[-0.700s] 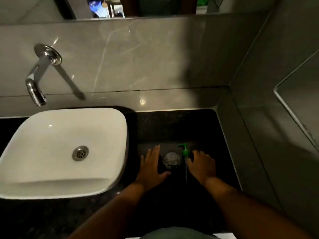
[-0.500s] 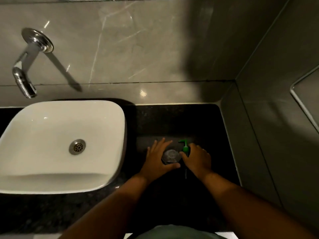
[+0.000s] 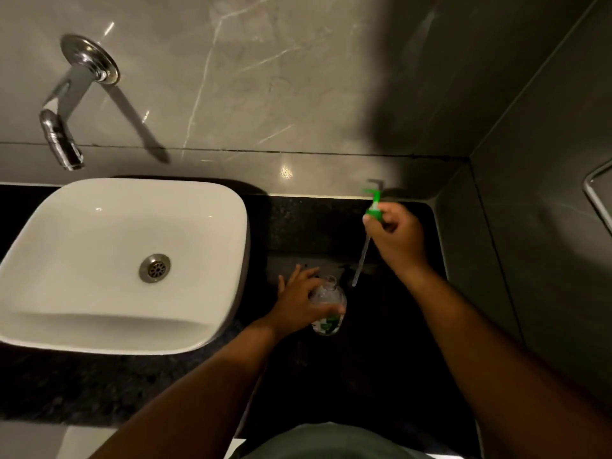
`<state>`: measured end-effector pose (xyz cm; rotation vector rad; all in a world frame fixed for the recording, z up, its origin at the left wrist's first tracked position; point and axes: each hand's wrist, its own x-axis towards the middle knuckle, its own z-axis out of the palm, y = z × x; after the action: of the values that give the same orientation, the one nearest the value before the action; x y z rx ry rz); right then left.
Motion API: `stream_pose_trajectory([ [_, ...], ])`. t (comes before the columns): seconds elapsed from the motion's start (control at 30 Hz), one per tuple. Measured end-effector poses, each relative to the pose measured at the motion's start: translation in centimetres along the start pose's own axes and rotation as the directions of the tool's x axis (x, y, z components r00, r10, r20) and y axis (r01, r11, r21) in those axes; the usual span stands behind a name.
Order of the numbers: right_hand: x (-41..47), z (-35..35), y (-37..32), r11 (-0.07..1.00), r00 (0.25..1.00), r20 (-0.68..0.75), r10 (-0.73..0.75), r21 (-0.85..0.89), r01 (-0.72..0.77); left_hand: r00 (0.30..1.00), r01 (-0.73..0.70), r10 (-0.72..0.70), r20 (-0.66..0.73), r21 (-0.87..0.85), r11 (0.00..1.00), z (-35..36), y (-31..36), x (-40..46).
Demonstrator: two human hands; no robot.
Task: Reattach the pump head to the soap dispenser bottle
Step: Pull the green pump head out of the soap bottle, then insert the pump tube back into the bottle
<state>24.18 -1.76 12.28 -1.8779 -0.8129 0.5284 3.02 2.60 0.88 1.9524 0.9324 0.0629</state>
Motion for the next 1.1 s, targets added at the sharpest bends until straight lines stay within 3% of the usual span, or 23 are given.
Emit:
stream_pose_trajectory([
  [0.1, 0.7, -0.9, -3.0, 0.982, 0.994, -0.055, -0.096, 0.155, 0.104, 0.999, -0.018, 0.018, -0.029, 0.009, 1.000, 0.5, -0.2, -0.1],
  [0.27, -0.7, -0.1, -3.6, 0.954, 0.964, -0.041, -0.262, 0.141, 0.266, 0.998, -0.015, 0.016, -0.068, 0.015, 1.000, 0.9, -0.2, -0.1],
  [0.7, -5.3, 1.3, -1.0, 0.983, 0.983, 0.049, -0.179, 0.045, 0.176, 0.999, -0.024, 0.025, -0.037, 0.024, 0.999, 0.7, 0.0, -0.4],
  [1.1, -3.9, 0.1, -0.9, 0.968, 0.970, -0.033, -0.242, 0.058, 0.244, 0.999, -0.005, 0.005, -0.043, 0.001, 1.000, 0.3, 0.7, -0.9],
])
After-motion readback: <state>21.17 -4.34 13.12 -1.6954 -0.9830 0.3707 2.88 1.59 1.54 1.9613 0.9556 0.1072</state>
